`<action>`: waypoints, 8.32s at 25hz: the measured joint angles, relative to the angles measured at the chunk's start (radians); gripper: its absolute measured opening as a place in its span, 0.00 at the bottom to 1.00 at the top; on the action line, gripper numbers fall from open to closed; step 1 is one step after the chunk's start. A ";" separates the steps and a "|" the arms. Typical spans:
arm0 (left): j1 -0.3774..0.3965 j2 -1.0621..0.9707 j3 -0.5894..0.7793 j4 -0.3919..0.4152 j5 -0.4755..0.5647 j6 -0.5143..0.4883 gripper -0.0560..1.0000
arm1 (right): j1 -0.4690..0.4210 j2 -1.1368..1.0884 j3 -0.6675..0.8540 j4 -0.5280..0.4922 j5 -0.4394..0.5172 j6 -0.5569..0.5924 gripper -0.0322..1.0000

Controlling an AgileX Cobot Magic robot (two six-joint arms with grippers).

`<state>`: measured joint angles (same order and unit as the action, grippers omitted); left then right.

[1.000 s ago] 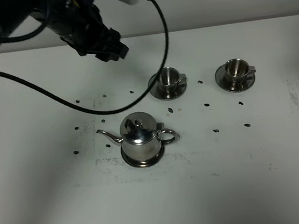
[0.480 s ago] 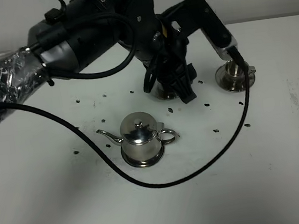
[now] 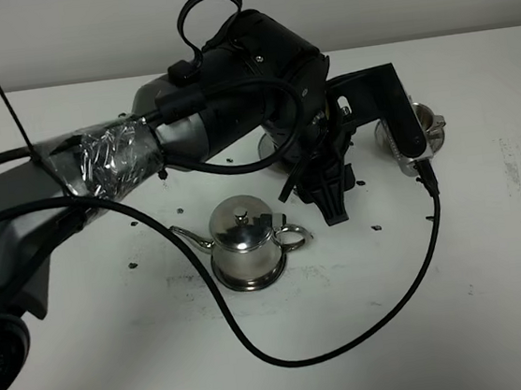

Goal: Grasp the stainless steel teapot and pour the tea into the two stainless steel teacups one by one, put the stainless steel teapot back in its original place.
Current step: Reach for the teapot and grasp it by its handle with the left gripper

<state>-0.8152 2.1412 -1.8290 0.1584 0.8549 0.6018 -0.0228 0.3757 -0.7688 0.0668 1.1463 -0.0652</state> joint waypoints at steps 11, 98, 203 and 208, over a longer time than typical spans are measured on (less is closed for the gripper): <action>-0.009 0.031 0.000 0.015 0.030 0.078 0.56 | 0.000 -0.313 0.201 0.012 0.000 0.033 0.47; -0.010 0.011 0.157 -0.150 0.299 0.109 0.56 | -0.089 -0.315 0.247 0.020 -0.030 -0.020 0.44; 0.042 -0.394 0.603 0.053 0.170 -0.699 0.50 | -0.089 -0.315 0.247 0.020 -0.031 -0.020 0.44; 0.058 -0.336 0.603 0.009 0.082 -0.698 0.50 | -0.089 -0.315 0.247 0.020 -0.031 -0.020 0.44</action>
<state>-0.7573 1.8055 -1.2263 0.1670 0.9370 -0.0962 -0.1123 0.0609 -0.5215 0.0865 1.1157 -0.0854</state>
